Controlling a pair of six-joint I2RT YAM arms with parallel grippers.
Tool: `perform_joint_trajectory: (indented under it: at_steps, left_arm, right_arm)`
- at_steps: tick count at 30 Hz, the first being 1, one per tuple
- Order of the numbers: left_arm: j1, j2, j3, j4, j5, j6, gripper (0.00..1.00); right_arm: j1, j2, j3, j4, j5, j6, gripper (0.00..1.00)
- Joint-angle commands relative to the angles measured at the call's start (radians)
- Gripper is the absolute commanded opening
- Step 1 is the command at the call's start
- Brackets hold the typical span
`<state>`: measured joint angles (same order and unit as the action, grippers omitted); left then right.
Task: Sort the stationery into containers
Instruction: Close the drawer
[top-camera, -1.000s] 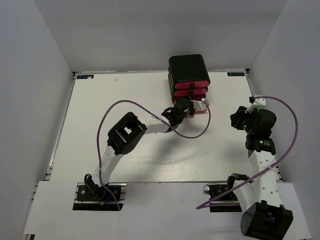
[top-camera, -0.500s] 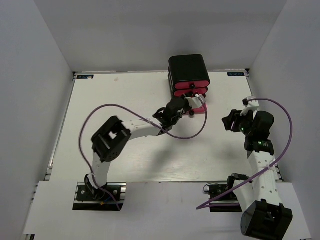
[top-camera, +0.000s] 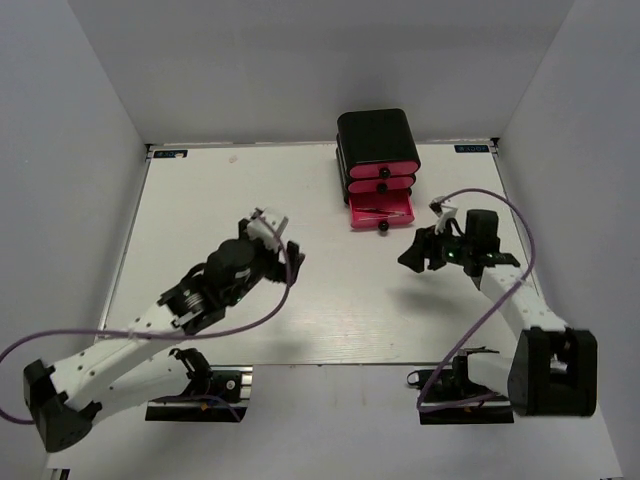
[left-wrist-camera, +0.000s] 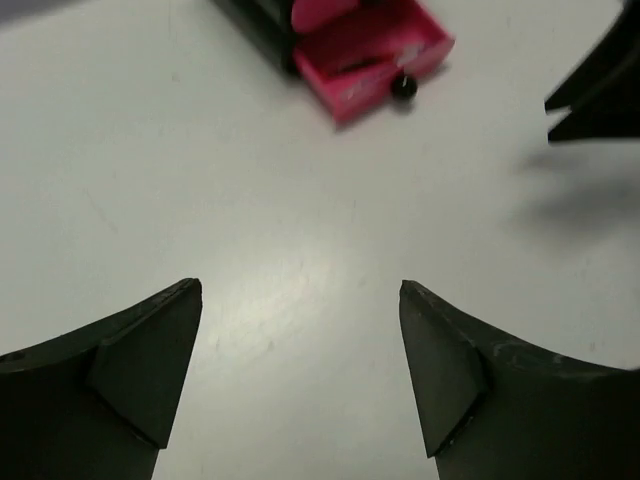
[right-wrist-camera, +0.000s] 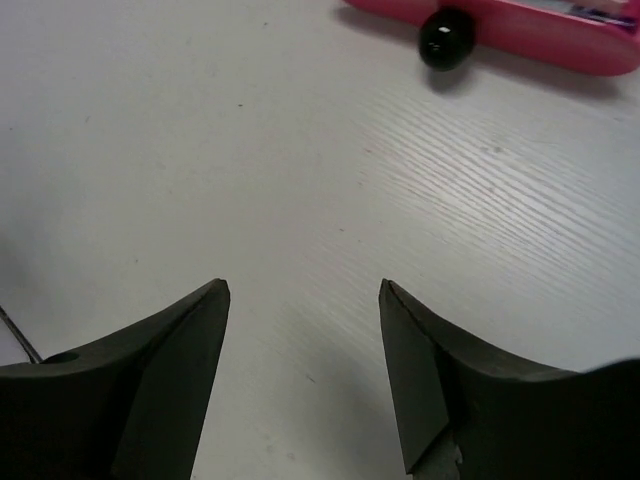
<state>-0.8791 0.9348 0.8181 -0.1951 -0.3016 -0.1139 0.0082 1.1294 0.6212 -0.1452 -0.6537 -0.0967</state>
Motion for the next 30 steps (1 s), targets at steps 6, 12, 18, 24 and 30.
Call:
perform_joint_trajectory:
  at_steps: [6,12,18,24,30]
  left_arm:
    - [-0.001,-0.407,-0.201,-0.262,-0.011,-0.171,0.91]
    - [-0.001,-0.439,-0.214,-0.260,-0.033,-0.171,0.94]
    - [-0.001,-0.430,-0.214,-0.260,-0.033,-0.171,0.94]
    - [-0.001,-0.450,-0.214,-0.260,-0.042,-0.171,0.94]
    - [-0.001,-0.450,-0.214,-0.260,-0.042,-0.171,0.94]
  right_arm:
    - [0.139,0.294,0.104,0.204,0.101,0.174,0.69]
    - [0.150,0.466,0.176,0.312,0.135,0.298,0.64]
    - [0.151,0.556,0.161,0.489,0.144,0.368,0.61]
    - [0.160,0.606,0.126,0.669,0.204,0.457,0.55]
    - [0.168,0.659,0.159,0.723,0.267,0.518,0.55]
